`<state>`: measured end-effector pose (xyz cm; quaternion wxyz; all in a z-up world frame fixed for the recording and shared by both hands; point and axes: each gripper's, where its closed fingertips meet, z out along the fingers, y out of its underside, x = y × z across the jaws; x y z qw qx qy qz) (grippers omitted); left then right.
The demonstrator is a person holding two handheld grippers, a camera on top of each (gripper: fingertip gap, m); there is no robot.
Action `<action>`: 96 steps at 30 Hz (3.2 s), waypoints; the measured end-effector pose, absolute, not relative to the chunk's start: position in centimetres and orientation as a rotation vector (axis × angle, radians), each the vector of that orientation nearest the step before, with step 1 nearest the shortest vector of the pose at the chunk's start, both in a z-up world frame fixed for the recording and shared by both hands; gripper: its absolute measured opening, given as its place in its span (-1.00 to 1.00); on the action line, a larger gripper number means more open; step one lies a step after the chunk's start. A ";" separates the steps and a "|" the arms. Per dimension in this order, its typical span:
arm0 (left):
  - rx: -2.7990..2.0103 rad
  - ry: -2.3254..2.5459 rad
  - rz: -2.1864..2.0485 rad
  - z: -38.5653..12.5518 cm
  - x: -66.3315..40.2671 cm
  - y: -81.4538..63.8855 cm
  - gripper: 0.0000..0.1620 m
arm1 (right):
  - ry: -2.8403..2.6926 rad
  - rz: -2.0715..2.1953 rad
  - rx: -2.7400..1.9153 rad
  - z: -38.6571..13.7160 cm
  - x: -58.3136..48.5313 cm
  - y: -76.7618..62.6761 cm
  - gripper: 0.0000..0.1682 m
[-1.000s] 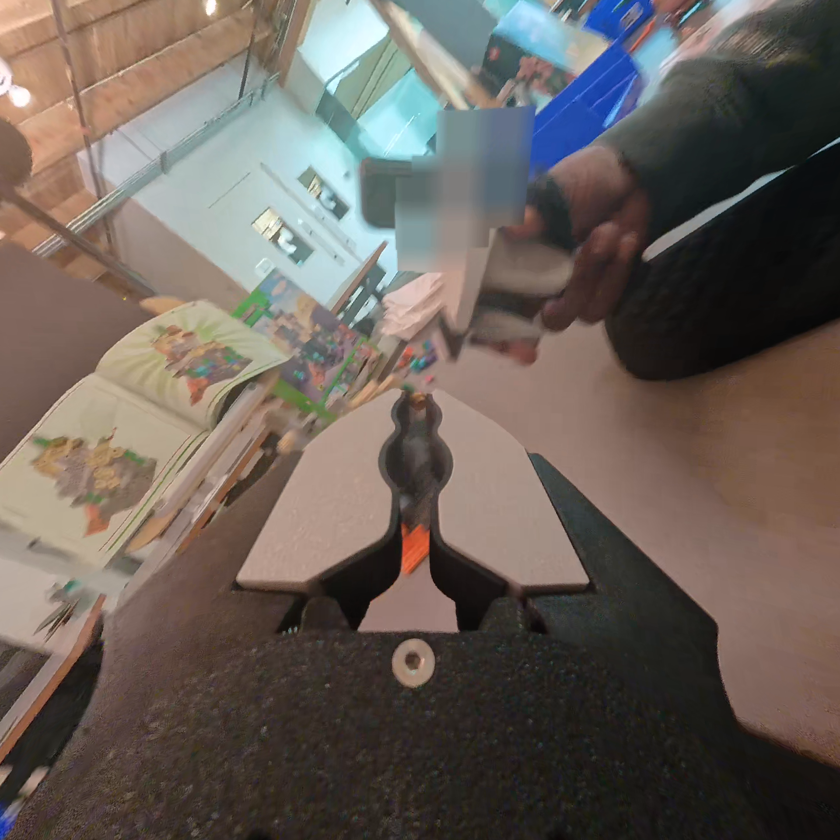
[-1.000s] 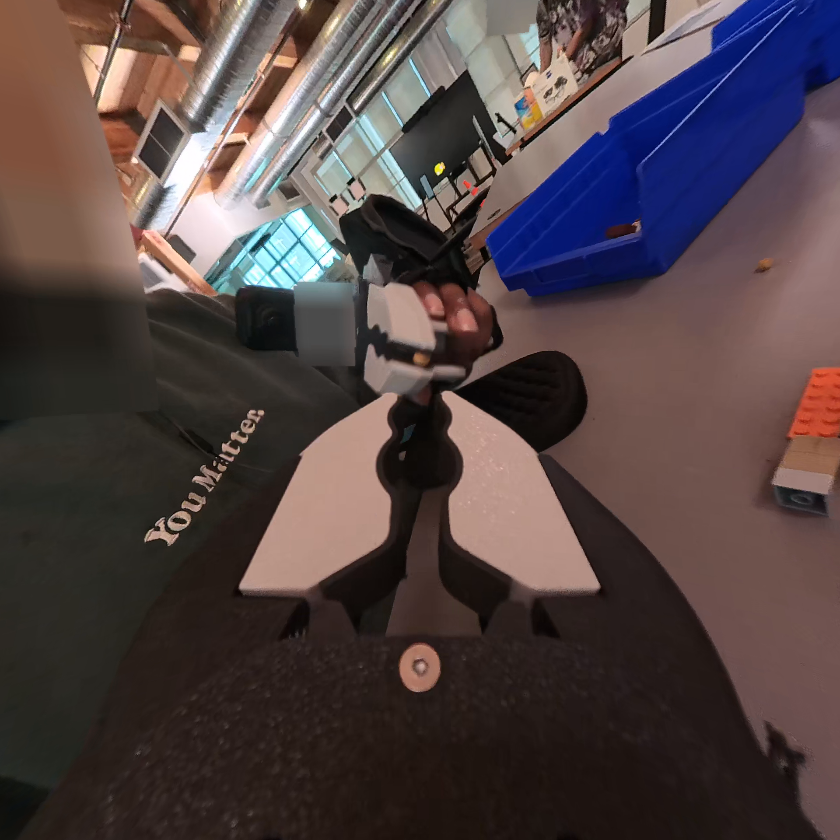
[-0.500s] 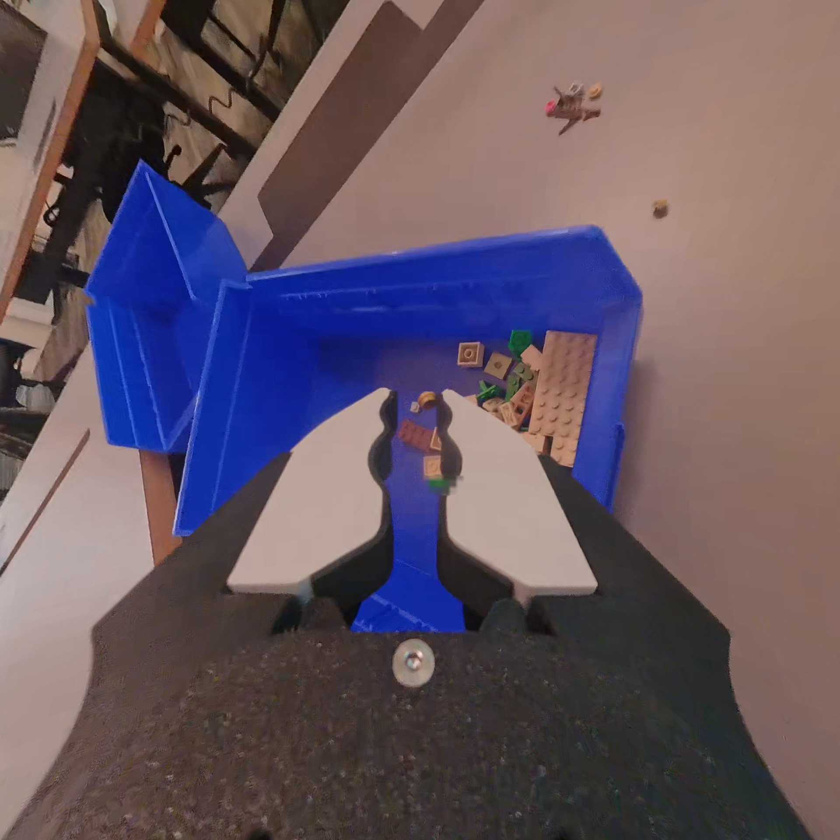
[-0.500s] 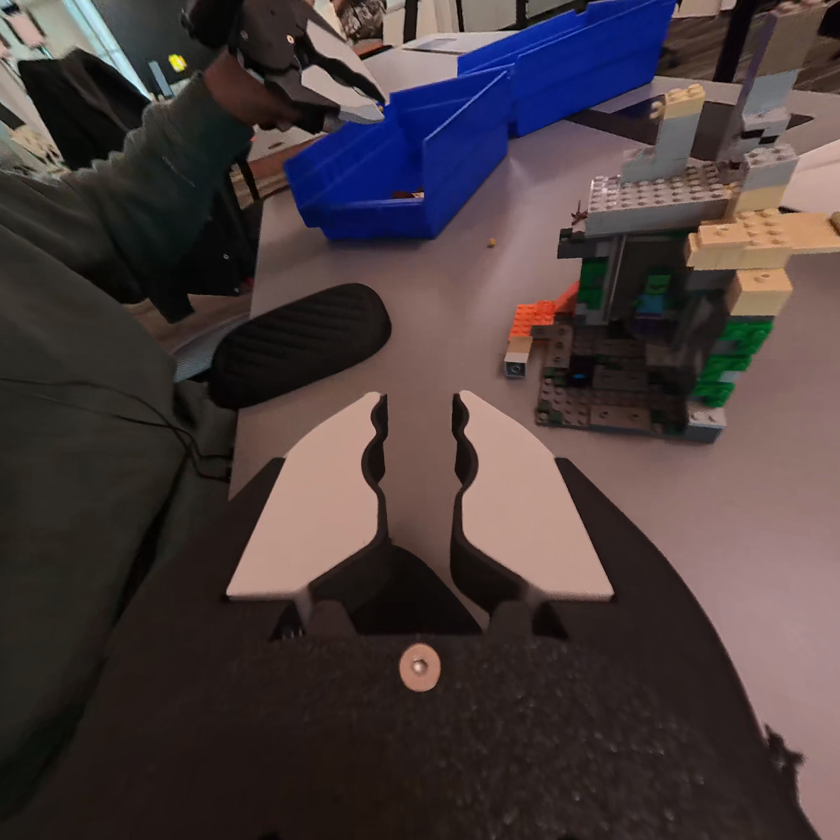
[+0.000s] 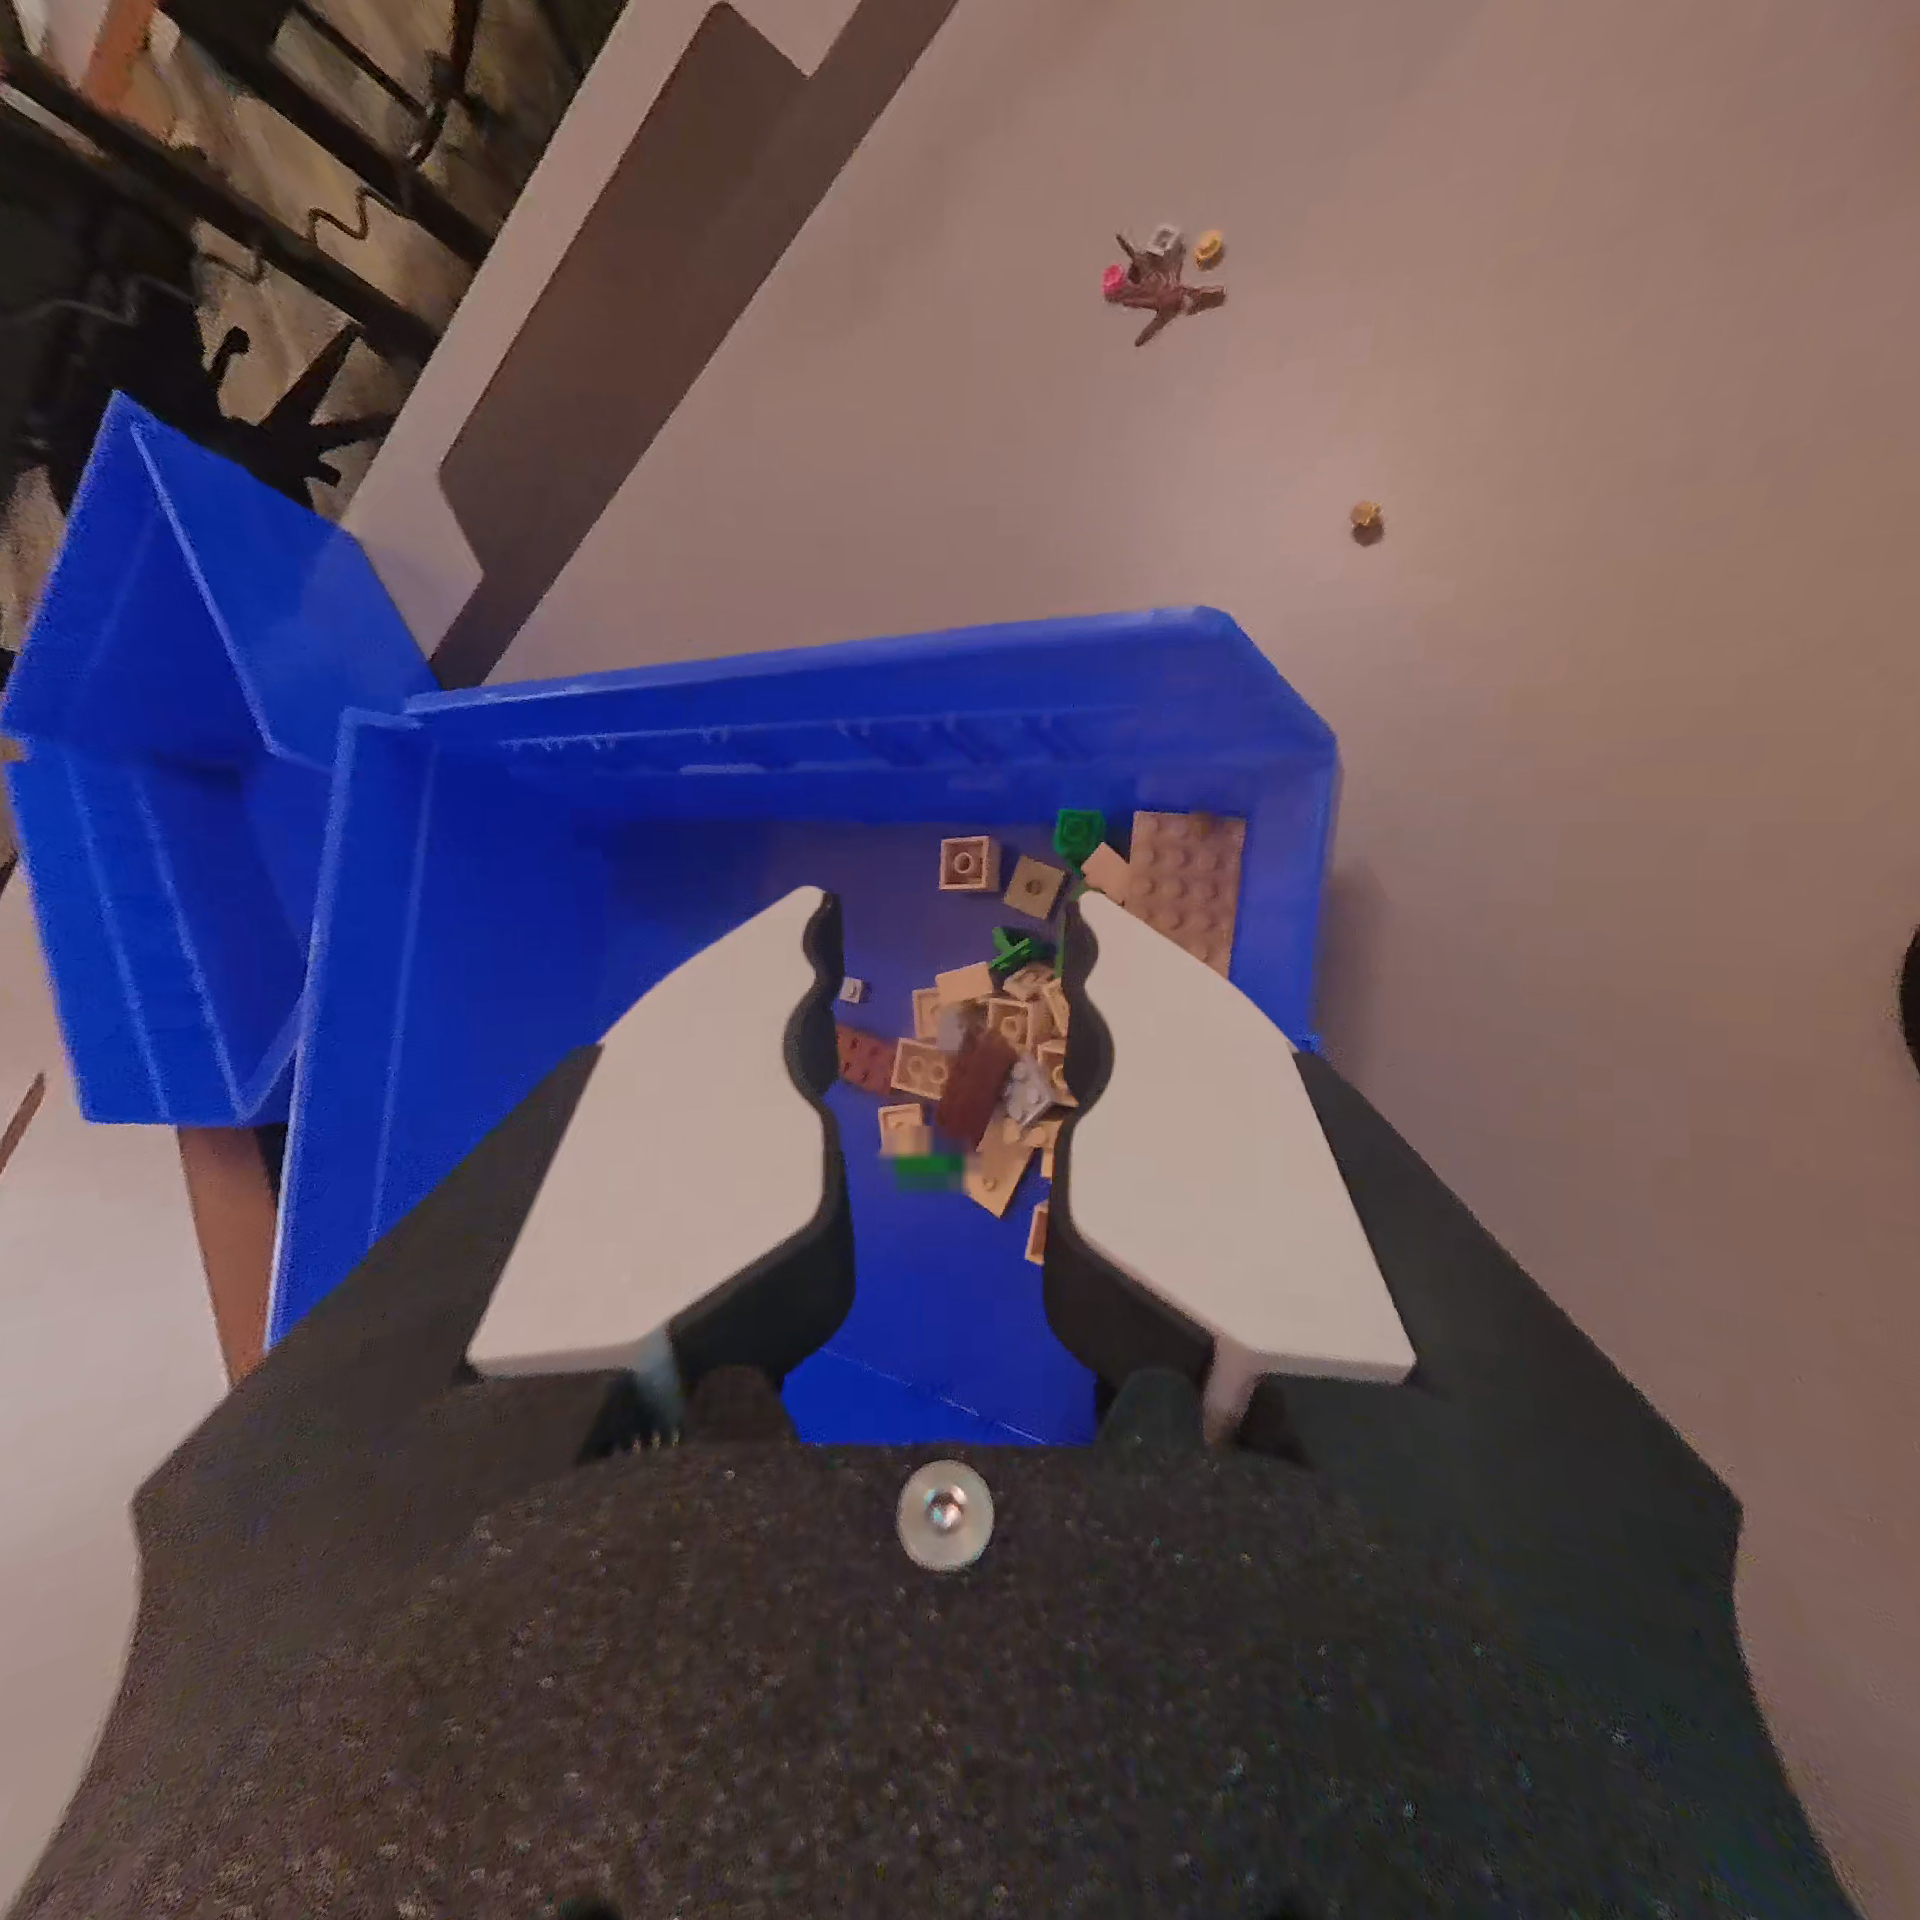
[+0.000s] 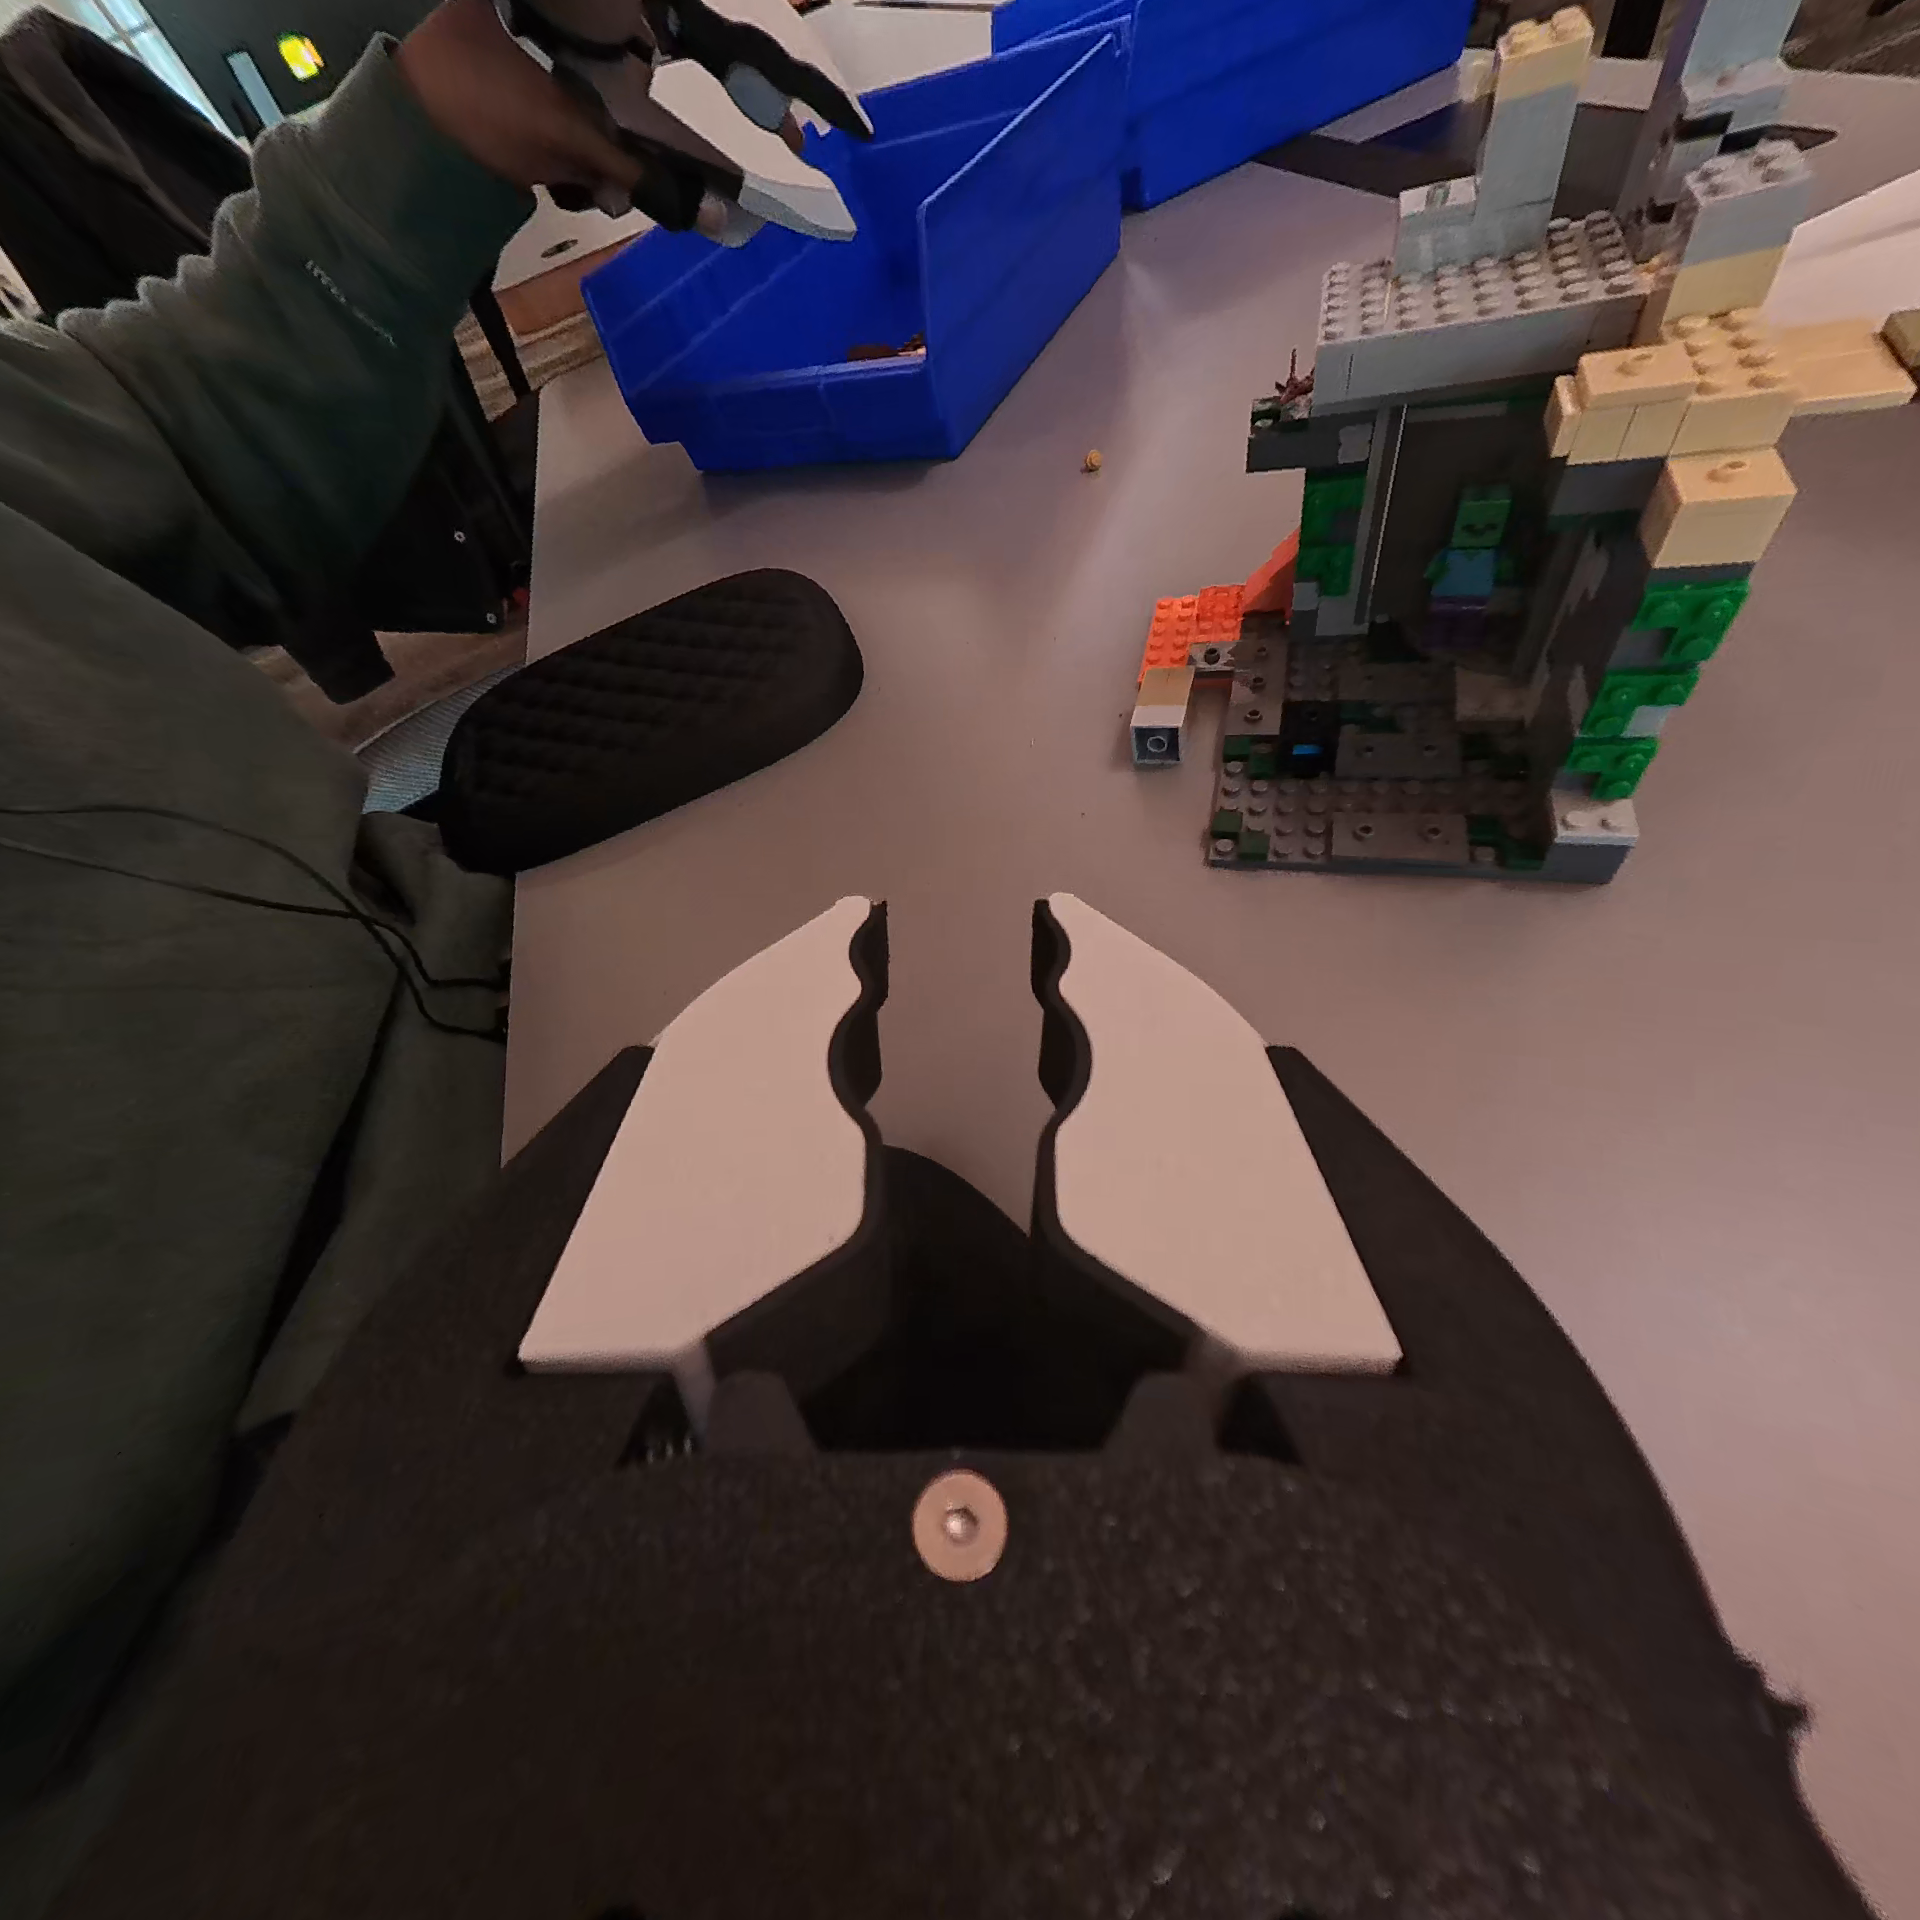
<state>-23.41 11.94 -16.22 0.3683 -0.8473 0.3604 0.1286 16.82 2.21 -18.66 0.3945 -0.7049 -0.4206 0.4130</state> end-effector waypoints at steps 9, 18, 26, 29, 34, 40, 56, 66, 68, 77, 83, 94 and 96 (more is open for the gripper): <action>-1.971 0.992 0.151 -15.5 -17.3 10.6 -0.79 | -1.054 1.062 -1.799 -19.7 16.6 2.5 -0.71; -2.077 1.170 0.115 -21.5 -10.5 12.4 -0.76 | -1.118 0.972 -1.814 -20.4 16.0 2.4 -0.72; -2.374 1.322 0.323 -25.2 -10.9 15.5 -0.72 | -1.122 0.980 -1.815 -20.6 15.9 2.3 -0.74; -2.433 1.368 0.375 -26.1 -11.3 16.4 -0.66 | -1.119 0.993 -1.809 -20.5 16.0 2.3 -0.74; -2.521 1.371 0.304 -26.4 -11.5 16.9 -0.73 | -1.112 1.034 -1.799 -20.3 16.1 2.1 -0.74; -2.705 1.301 0.069 -26.9 -11.4 15.9 -0.95 | -1.091 1.094 -1.798 -20.1 16.2 2.2 -0.75; -2.648 1.100 -0.114 -26.6 -9.6 15.4 -0.71 | -1.103 1.099 -1.793 -20.1 16.1 2.0 -0.76; -2.677 1.003 -0.201 -26.9 -9.1 16.1 -0.90 | -1.068 1.131 -1.780 -19.8 16.4 2.1 -0.77; -2.674 1.022 -0.191 -26.9 -9.2 15.9 -0.91 | -1.067 1.132 -1.778 -19.7 16.4 2.1 -0.77; -2.338 0.901 -0.232 -15.0 -11.6 14.0 -0.92 | -1.053 1.161 -1.771 -19.5 16.6 2.0 -0.77; -2.367 0.643 -0.081 -11.5 -21.1 13.8 -0.91 | -1.075 1.149 -1.777 -19.7 16.4 1.8 -0.78; -2.358 0.733 0.249 -15.5 -21.8 12.5 -0.38 | -1.163 0.973 -1.775 -18.4 14.8 4.0 -0.78; -2.311 0.757 0.199 -15.0 -19.9 12.5 -0.34 | -1.180 0.919 -1.756 -16.8 13.9 5.5 -0.77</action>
